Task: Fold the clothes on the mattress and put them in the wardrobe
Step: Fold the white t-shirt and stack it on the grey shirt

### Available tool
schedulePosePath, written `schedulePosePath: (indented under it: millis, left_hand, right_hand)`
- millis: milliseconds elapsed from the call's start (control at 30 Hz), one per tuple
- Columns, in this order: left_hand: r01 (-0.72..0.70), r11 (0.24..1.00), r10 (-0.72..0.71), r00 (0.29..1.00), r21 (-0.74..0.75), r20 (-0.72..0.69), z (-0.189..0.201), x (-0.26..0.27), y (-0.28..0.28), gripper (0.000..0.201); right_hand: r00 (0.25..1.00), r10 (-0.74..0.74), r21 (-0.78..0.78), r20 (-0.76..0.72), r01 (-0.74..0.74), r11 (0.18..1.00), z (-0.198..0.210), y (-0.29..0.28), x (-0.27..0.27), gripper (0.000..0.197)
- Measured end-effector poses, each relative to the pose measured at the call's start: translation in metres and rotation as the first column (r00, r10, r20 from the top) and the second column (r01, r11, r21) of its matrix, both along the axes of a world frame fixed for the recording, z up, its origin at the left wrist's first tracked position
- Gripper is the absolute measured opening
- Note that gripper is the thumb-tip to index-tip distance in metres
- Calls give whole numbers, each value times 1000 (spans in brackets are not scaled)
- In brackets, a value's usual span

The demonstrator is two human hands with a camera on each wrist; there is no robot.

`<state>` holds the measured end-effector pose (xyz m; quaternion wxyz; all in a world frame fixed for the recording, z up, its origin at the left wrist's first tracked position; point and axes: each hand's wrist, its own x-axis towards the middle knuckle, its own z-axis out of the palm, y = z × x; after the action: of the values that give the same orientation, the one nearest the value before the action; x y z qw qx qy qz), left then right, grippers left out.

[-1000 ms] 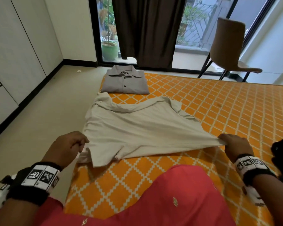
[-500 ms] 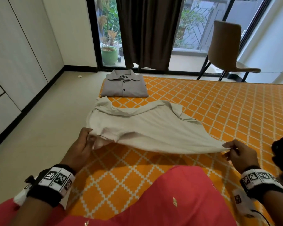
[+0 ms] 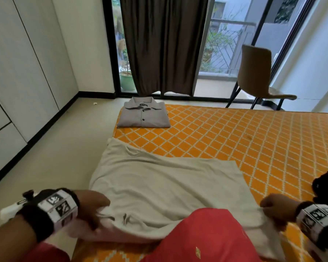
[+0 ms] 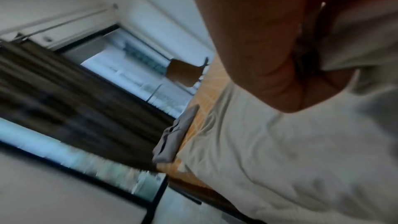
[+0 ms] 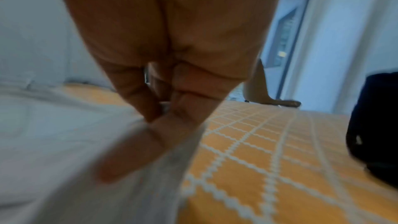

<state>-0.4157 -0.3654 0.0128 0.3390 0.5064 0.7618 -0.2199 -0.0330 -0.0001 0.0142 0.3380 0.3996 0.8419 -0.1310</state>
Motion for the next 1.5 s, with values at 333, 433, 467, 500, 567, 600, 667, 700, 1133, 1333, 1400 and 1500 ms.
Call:
schedulePosePath:
  millis: [333, 433, 467, 500, 567, 600, 667, 700, 1133, 1333, 1400, 1500]
  left_hand:
    - [-29, -250, 601, 779, 968, 179, 154, -80, 80, 14]
    - [237, -492, 518, 853, 838, 62, 182, -83, 64, 27]
    - [242, -490, 507, 861, 838, 48, 176, -98, 53, 26]
    - [185, -487, 479, 874, 854, 84, 170, -108, 43, 16]
    - [-12, -402, 460, 862, 916, 213, 139, -132, 17, 5]
    - [-59, -350, 477, 848, 935, 232, 122, -132, 4, 9]
    - [-152, -259, 444, 858, 954, 258, 91, -110, -17, 9]
    - [-196, -197, 404, 876, 960, 262, 78, -87, -22, 12]
    - [-542, 556, 351, 840, 630, 413, -53, -4, 2, 36]
    - [-545, 131, 383, 798, 828, 465, -55, -23, 6, 47]
    - [-607, 32, 437, 723, 794, 535, -52, -22, 8, 38]
    - [-814, -25, 416, 520, 581, 746, -43, -21, 6, 28]
  right_hand:
    - [284, 114, 286, -952, 694, 661, 135, 80, -91, 27]
    - [46, 377, 294, -925, 716, 634, 164, 101, -78, 32]
    - [51, 406, 318, -912, 712, 626, 168, 103, -71, 32]
    - [92, 425, 355, -901, 718, 598, 169, 103, -61, 30]
    - [183, 429, 429, -885, 678, 596, 161, 94, -37, 22]
    - [263, 431, 489, -863, 646, 586, 146, 87, -23, 19]
    - [376, 387, 540, -842, 569, 621, 99, 79, 5, 22]
    - [388, 326, 502, -862, 565, 655, 73, 72, 15, 25]
    - [623, -119, 201, -773, 419, 885, -86, 28, 40, 53]
    - [628, -136, 214, -766, 448, 868, -77, 32, 62, 41]
    - [655, -69, 274, -753, 407, 871, -73, 29, 64, 36]
    - [681, -18, 311, -732, 358, 881, -67, 25, 68, 43]
